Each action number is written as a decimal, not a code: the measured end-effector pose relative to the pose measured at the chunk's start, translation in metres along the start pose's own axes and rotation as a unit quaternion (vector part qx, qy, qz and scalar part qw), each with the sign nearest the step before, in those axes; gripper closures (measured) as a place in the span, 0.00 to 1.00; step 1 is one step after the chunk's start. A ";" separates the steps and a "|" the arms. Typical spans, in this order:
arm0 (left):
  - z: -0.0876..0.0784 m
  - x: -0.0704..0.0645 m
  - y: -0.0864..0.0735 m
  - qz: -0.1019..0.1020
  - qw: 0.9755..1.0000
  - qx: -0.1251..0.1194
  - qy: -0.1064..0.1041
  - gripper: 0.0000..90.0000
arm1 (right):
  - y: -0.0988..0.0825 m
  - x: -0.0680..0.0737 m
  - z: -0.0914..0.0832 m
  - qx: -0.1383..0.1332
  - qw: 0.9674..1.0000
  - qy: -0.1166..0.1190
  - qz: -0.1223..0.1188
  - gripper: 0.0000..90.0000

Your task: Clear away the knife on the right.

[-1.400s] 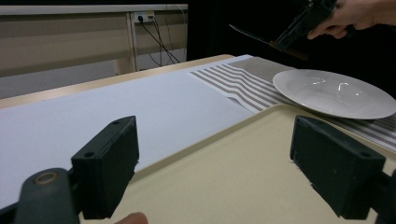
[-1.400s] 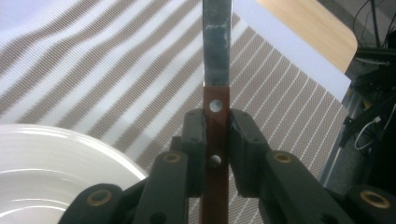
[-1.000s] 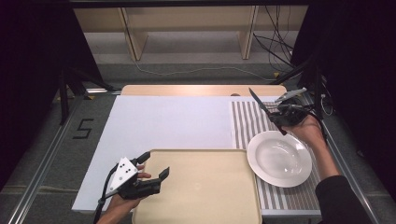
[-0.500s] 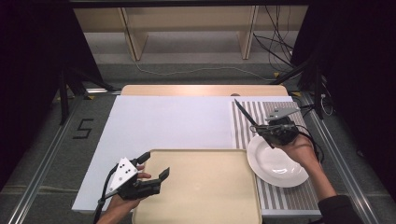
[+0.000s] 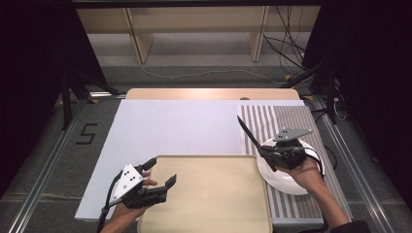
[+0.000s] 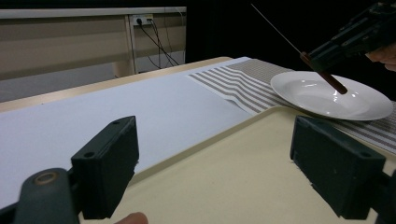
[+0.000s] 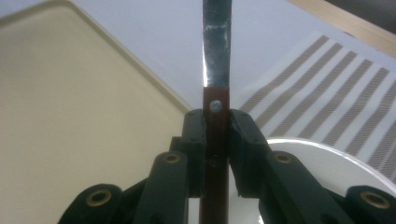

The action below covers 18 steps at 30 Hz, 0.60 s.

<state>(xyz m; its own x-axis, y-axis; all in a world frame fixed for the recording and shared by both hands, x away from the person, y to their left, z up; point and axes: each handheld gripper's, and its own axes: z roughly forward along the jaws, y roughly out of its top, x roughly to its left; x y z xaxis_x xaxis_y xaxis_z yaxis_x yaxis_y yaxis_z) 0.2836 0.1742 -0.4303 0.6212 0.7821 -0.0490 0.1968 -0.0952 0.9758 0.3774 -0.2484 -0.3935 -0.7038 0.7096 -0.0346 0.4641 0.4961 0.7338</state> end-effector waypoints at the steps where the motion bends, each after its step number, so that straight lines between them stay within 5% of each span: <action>1: 0.000 0.000 0.000 0.001 1.000 0.000 0.000 0.17 | 0.000 0.000 0.000 0.000 1.000 0.000 0.000 0.86; 18: 0.000 -0.001 0.000 0.001 1.000 0.001 0.000 0.17 | -0.021 0.032 -0.011 -0.005 0.998 0.054 0.028 0.86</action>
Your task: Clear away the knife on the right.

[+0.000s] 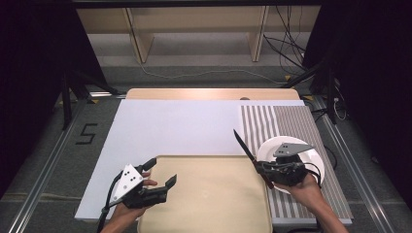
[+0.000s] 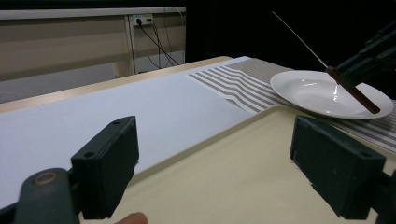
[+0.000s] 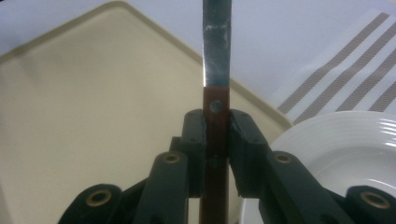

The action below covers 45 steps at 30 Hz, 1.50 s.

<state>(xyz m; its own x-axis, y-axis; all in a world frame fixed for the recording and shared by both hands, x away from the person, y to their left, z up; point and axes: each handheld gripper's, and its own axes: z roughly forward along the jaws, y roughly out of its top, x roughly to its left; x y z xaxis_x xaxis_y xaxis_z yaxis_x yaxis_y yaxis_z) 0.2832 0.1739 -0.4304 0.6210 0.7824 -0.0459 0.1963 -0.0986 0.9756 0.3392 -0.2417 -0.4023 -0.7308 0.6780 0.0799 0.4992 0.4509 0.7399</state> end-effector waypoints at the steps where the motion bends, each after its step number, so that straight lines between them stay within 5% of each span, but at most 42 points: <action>1: 0.000 0.000 0.000 0.000 1.000 0.001 0.000 0.17 | -0.002 0.004 0.000 0.000 1.000 0.006 -0.001 0.86; 11: 0.000 0.000 0.000 0.001 1.000 0.000 0.000 0.17 | -0.012 0.024 0.005 0.011 0.999 0.032 0.000 0.86; 24: 0.000 0.000 -0.001 0.000 1.000 0.002 0.001 0.17 | -0.028 0.040 0.018 0.061 0.997 0.051 0.004 0.86; 33: 0.000 0.001 0.000 0.000 1.000 0.002 0.002 0.17 | -0.034 0.055 0.027 0.107 0.992 0.066 -0.003 0.86; 45: 0.000 0.001 -0.001 -0.001 1.000 0.002 0.002 0.17 | -0.043 0.059 0.038 0.178 0.981 0.071 -0.016 0.86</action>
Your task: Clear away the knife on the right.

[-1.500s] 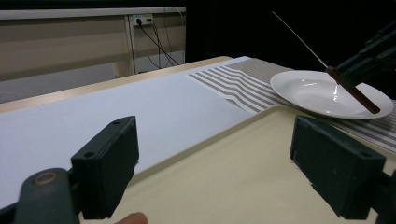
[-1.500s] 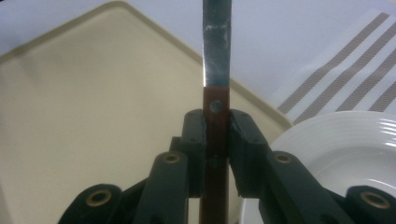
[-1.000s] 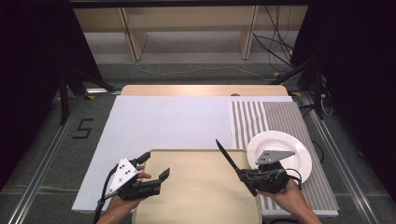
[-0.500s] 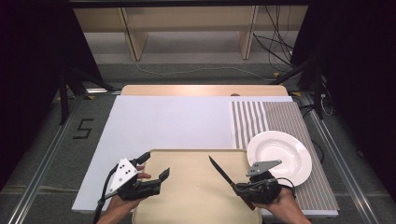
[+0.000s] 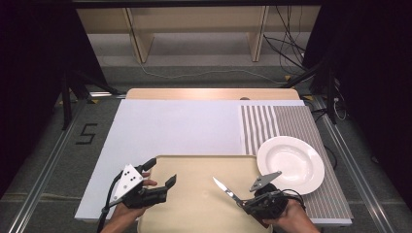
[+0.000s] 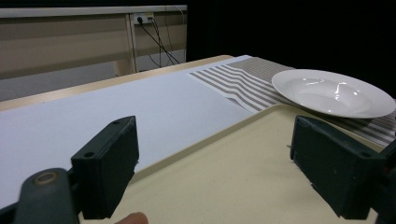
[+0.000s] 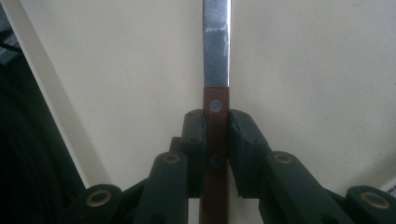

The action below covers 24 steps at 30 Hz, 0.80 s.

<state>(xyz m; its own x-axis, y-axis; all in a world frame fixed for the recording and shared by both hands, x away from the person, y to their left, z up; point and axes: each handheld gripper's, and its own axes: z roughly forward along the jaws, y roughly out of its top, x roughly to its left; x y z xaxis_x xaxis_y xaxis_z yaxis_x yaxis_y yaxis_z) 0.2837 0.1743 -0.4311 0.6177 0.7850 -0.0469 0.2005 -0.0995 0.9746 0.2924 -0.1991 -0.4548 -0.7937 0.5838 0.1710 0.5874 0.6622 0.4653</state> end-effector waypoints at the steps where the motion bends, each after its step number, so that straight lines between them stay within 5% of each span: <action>1: 0.000 0.000 0.000 0.000 1.000 0.000 0.000 0.17 | 0.000 0.000 0.001 0.004 1.000 0.000 -0.004 0.86; 15: 0.000 0.000 0.000 0.000 1.000 0.000 0.000 0.17 | 0.002 0.007 0.008 0.034 0.999 -0.002 -0.017 0.80; 16: 0.000 0.000 0.000 0.000 1.000 0.000 0.000 0.17 | 0.004 0.007 0.005 0.023 0.999 0.008 -0.022 0.65; 19: 0.000 0.000 0.000 0.001 1.000 0.000 0.000 0.17 | 0.007 0.011 0.000 -0.009 0.999 0.007 -0.035 0.59; 24: 0.000 0.000 0.000 0.001 1.000 0.001 0.001 0.17 | 0.010 0.018 -0.001 -0.052 0.997 -0.004 -0.057 0.73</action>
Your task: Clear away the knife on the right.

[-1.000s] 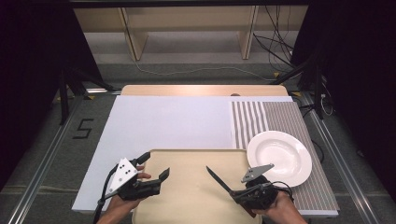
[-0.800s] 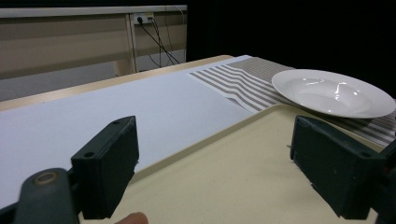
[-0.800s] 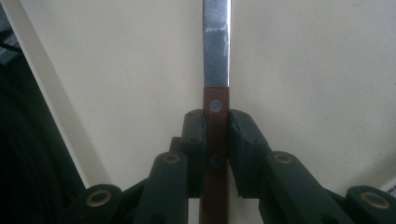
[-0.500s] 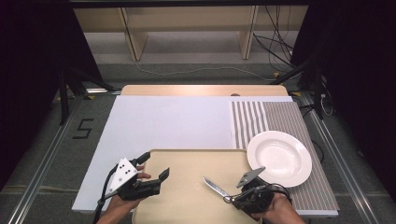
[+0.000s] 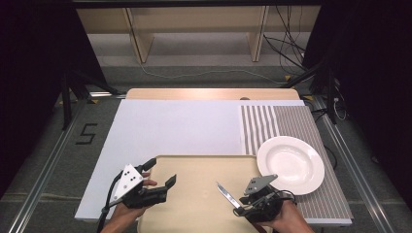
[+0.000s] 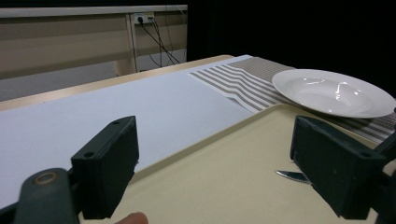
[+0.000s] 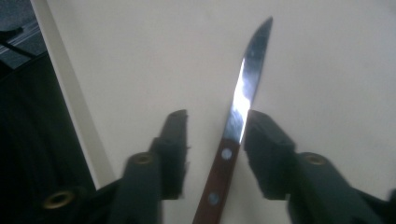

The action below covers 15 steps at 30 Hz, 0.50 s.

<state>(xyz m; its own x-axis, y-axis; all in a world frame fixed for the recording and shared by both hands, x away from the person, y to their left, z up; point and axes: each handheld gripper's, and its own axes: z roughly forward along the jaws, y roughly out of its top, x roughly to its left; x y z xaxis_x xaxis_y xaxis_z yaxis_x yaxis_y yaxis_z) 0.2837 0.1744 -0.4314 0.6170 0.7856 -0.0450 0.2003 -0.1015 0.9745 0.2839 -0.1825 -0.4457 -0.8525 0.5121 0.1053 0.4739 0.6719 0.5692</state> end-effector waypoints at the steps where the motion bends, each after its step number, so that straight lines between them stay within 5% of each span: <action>1: 0.000 0.000 0.000 0.000 1.000 0.001 0.000 0.17 | 0.001 0.002 0.001 -0.004 1.000 -0.003 -0.005 0.79; 6: 0.000 0.000 0.000 0.000 1.000 0.000 0.000 0.17 | 0.002 0.009 0.012 0.017 0.999 -0.008 -0.045 0.89; 15: 0.000 0.000 0.000 0.001 1.000 0.001 0.000 0.17 | 0.003 0.013 0.023 0.048 0.997 -0.022 -0.061 1.00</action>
<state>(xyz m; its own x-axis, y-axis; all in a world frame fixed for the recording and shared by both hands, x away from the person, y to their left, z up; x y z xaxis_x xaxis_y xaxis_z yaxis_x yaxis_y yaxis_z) 0.2838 0.1743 -0.4318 0.6173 0.7855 -0.0429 0.2002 -0.1041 0.9742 0.2792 -0.1616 -0.4611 -0.8955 0.4451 0.0026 0.3880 0.7778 0.4945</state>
